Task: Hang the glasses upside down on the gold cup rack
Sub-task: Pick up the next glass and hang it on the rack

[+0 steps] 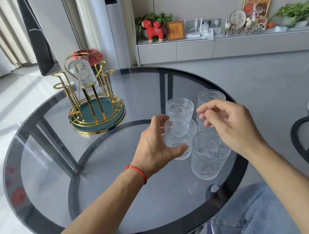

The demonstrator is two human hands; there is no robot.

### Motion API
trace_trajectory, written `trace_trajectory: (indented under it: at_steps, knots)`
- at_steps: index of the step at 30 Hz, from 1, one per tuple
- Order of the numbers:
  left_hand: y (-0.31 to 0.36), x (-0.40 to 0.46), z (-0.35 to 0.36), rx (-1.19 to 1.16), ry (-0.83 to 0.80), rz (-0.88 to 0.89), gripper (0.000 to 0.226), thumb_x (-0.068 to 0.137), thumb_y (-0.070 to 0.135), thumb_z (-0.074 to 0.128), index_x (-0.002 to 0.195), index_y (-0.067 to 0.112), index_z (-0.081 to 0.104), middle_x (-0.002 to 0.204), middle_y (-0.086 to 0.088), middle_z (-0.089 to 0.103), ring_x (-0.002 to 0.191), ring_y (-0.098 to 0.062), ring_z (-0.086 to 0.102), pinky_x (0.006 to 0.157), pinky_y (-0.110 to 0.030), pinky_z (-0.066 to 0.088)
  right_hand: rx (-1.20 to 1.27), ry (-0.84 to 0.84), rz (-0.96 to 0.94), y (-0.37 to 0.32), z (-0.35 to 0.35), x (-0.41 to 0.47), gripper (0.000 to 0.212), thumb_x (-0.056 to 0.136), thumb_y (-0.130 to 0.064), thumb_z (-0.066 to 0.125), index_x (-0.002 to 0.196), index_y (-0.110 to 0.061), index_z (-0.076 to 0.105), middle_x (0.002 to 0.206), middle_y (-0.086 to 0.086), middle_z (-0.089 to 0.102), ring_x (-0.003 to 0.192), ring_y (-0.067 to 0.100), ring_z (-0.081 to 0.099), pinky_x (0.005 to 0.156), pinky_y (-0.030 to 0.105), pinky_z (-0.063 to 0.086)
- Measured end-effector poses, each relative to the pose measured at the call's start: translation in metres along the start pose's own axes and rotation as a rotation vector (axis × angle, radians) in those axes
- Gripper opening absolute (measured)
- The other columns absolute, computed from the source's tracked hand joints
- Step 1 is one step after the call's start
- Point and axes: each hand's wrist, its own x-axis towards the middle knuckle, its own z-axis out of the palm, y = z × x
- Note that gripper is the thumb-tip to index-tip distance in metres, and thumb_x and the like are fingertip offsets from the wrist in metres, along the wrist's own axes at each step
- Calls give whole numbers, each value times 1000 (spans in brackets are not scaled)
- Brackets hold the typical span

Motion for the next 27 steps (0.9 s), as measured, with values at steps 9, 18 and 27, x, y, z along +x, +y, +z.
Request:
trace_trajectory:
  at_steps: [9, 18, 27]
  knots:
    - [-9, 3, -54, 123, 20, 60, 90, 59, 40, 93, 138, 21, 54, 127, 4, 56, 112, -9, 52, 89, -21, 50, -155, 42, -68, -26, -3, -6, 19, 95, -11, 65, 92, -25, 77, 84, -5, 78, 77, 16, 71, 72, 28, 56]
    - [-34, 9, -117, -219, 139, -87, 87, 48, 45, 91, 121, 23, 48, 118, 9, 55, 102, 11, 57, 78, -6, 47, 105, -345, 390, -91, 103, -1, 69, 90, -59, 55, 153, -32, 44, 155, -9, 49, 135, 6, 53, 113, 35, 40]
    - [-61, 17, -124, -682, 327, -318, 88, 45, 32, 93, 121, 17, 51, 126, -9, 61, 119, -32, 64, 101, -52, 55, 859, -191, 832, -72, 179, 48, 36, 106, -24, 49, 126, -1, 68, 122, 26, 73, 98, 36, 69, 89, 48, 59]
